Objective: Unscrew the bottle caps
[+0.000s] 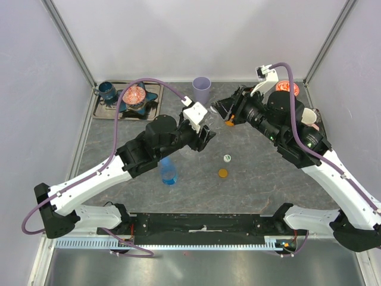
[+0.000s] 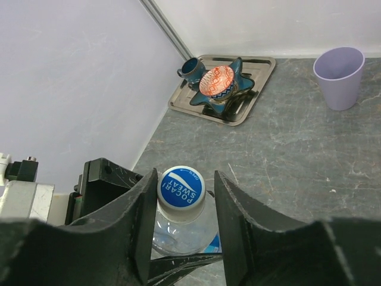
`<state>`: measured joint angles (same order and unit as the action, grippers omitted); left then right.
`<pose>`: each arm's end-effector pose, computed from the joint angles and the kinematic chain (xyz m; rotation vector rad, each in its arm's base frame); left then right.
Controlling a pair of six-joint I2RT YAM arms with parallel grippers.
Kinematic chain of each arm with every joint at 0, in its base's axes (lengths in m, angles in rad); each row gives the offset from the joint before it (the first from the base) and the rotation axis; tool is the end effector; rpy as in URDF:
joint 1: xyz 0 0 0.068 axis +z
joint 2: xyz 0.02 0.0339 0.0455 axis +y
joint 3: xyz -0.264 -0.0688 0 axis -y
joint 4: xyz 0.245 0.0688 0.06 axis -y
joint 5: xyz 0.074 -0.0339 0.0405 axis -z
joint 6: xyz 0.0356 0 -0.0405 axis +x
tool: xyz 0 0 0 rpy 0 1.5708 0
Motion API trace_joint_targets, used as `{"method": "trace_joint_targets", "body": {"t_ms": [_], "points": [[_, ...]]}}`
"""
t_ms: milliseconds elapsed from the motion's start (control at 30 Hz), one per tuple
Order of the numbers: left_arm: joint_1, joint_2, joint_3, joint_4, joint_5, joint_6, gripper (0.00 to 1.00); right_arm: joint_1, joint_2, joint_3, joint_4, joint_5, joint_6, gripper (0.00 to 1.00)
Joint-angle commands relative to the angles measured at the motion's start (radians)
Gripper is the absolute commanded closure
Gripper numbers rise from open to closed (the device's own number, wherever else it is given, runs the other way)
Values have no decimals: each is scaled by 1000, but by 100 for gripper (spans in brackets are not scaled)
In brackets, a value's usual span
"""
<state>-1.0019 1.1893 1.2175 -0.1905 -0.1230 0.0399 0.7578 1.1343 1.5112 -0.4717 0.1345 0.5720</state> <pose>0.1506 -0.2275 0.4077 0.7993 1.5789 -0.5982 0.1652 0.1497 0.4884 -0.0553 1.7430 0.8844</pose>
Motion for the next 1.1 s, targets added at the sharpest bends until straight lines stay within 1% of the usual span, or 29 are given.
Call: {"method": "trace_joint_targets", "body": {"t_ms": [0, 67, 267, 333, 400, 500, 533, 567, 633, 667, 700, 767, 800, 867, 900, 967, 1000, 1033, 1067], "points": [[-10, 3, 7, 33, -15, 38, 50, 3, -5, -20, 42, 10, -1, 54], [-10, 4, 7, 39, -17, 40, 50, 3, -5, -25, 42, -7, -1, 56], [-10, 4, 10, 46, -12, 43, 50, 2, -8, -48, 50, -67, -4, 68], [-9, 0, 8, 49, 5, 45, 50, 3, -10, -54, 58, -98, -23, 81], [-10, -3, 8, 51, 34, 49, 50, 3, -10, -60, 56, -119, -34, 100], [-9, -10, 7, 49, 74, 52, 50, 3, -37, -75, 65, -130, -67, 100], [-9, -22, 7, 51, 91, 51, 50, 3, -45, -75, 68, -131, -102, 100], [-9, -28, 5, 51, 114, 51, 51, 3, -60, -75, 74, -174, -122, 100], [-6, -51, 5, 51, 221, 52, 51, 2, -80, -74, 94, -271, -159, 100], [0, -57, 13, 45, 280, 51, 51, 3, -88, -57, 91, -324, -205, 100], [9, -62, 20, 36, 421, 46, 51, 3, -97, -57, 94, -393, -222, 100], [54, -60, 55, 11, 592, 6, 51, 3, -120, -49, 99, -458, -271, 100], [72, -57, 66, 11, 776, -30, 51, 3, -128, -49, 99, -519, -285, 100], [124, -33, 97, 23, 938, -99, 51, 2, -148, -52, 110, -579, -325, 100], [137, -22, 105, 37, 1079, -153, 51, 3, -156, -54, 117, -652, -331, 100], [169, -1, 109, 106, 1189, -213, 50, 3, -177, -69, 155, -717, -336, 100], [175, 4, 108, 134, 1271, -271, 50, 3, -185, -74, 168, -745, -337, 100], [187, 9, 103, 158, 1305, -297, 50, 3, -198, -80, 185, -786, -333, 100], [190, 16, 99, 230, 1335, -326, 50, 3, -202, -86, 208, -799, -331, 100]]}}
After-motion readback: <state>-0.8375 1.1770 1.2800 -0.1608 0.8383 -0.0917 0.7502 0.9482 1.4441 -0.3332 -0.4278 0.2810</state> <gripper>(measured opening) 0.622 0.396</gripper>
